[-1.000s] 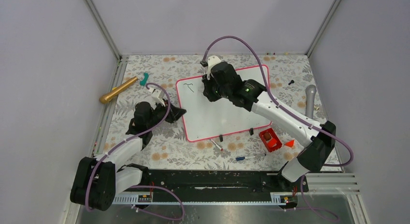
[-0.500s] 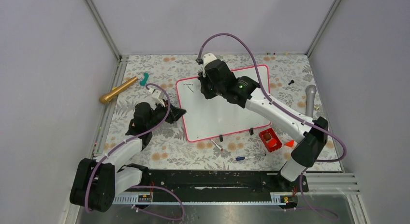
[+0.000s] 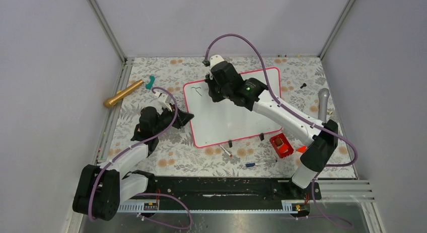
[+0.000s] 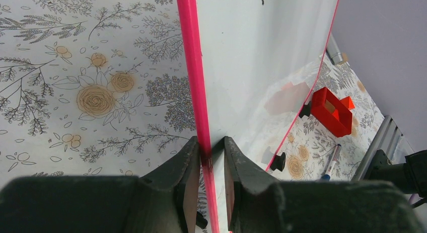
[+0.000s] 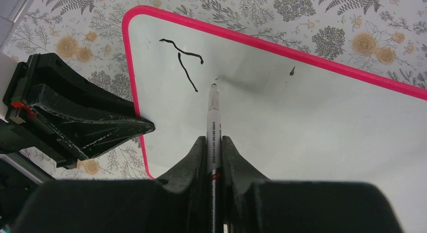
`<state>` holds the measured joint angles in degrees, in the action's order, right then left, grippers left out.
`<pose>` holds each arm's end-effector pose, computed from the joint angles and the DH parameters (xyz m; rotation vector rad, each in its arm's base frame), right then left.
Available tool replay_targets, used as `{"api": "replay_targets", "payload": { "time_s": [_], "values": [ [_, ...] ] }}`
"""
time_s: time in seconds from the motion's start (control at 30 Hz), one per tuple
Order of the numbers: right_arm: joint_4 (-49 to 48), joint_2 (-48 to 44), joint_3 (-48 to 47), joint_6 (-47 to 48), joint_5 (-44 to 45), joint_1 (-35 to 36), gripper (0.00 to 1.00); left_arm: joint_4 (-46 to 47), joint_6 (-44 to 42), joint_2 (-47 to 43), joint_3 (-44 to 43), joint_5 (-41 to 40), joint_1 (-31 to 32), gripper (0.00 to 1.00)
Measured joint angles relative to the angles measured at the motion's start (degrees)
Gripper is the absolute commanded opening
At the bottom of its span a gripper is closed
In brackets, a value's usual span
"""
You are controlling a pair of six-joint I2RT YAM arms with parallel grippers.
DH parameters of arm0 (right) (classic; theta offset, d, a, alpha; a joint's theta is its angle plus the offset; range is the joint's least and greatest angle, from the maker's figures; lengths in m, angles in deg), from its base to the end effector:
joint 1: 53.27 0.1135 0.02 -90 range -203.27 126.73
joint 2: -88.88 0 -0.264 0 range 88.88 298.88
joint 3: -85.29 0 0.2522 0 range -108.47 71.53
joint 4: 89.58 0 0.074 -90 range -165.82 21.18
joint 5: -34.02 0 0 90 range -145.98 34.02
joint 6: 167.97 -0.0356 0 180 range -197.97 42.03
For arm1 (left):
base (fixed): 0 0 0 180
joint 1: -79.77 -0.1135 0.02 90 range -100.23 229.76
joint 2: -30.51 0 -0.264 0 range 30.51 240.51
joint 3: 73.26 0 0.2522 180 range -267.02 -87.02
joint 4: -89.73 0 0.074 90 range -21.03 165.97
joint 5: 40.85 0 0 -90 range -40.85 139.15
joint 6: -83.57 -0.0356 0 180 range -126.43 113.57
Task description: Write a sentence on the whiteboard
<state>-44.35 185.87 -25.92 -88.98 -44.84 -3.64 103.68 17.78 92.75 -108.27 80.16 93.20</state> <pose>0.2578 0.2926 0.3814 -0.5926 2.0461 0.4283 0.2126 -0.0696 0.2077 0.2279 1.8582 -0.9470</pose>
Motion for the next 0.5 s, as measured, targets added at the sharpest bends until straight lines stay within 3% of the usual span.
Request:
{"api": "replay_targets", "payload": {
  "time_s": [0.5],
  "values": [
    [0.0,1.38,-1.97,0.0,0.35,0.0,0.0,0.04,-0.22,0.0,0.02,-0.17,0.15,0.0]
  ]
}}
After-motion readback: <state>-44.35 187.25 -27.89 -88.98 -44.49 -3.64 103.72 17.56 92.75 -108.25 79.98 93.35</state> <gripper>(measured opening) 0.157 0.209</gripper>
